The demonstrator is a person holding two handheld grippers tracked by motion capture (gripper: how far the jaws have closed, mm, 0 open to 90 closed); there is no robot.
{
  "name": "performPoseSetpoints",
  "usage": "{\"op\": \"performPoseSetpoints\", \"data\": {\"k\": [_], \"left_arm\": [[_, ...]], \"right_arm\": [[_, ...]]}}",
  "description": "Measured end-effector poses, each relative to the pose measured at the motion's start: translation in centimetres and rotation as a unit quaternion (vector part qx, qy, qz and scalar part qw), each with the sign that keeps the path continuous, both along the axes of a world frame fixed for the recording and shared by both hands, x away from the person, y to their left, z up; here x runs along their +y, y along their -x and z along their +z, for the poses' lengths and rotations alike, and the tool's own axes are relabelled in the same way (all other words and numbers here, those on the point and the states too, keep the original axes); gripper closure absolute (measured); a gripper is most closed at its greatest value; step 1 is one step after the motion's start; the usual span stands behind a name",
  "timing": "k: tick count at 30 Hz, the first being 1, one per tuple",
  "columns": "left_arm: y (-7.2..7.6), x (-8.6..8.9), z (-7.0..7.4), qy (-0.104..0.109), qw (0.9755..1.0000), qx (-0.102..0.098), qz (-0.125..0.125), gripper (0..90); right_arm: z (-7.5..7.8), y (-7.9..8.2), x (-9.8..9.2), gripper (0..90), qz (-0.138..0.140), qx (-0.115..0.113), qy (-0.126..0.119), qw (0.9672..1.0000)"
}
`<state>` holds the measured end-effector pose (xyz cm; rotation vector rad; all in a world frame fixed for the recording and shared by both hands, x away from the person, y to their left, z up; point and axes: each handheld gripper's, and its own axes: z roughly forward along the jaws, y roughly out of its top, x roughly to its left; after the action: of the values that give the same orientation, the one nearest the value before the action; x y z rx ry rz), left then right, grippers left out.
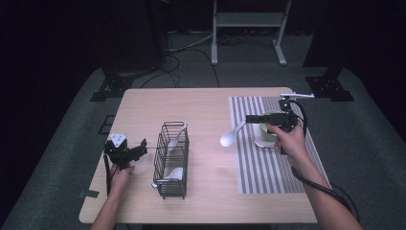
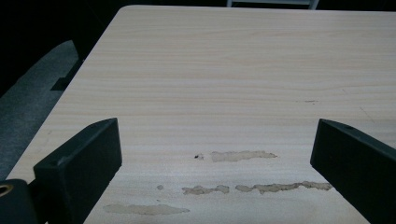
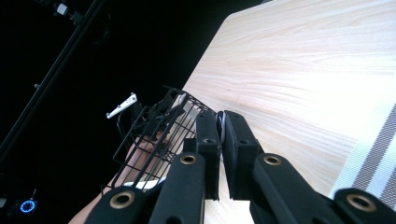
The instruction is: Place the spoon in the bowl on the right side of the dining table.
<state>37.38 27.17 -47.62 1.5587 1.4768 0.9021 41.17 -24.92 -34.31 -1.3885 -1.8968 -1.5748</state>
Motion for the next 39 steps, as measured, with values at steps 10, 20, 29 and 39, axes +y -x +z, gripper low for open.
{"op": "performPoseSetpoints", "data": {"k": [10,20,29,39], "left_arm": [[0.0,0.0,0.0,0.0,1.0,0.001,-0.001,0.9],[0.0,0.0,0.0,0.002,1.0,0.001,0.0,1.0],[0.0,0.0,0.0,0.0,1.0,0.001,0.0,0.9],[0.0,0.0,0.0,0.0,1.0,0.001,-0.001,1.0]], "right_arm": [[-0.4,-0.2,-1.1,85.4,-0.016,0.0,0.003,0.9999],[-0.9,-0.3,-2.0,85.4,-0.029,0.004,0.003,0.9996],[-1.1,-0.4,-2.6,85.4,-0.039,0.004,0.0,0.9992],[-1.3,-0.6,-3.5,85.4,-0.054,0.007,0.002,0.9985]]}}
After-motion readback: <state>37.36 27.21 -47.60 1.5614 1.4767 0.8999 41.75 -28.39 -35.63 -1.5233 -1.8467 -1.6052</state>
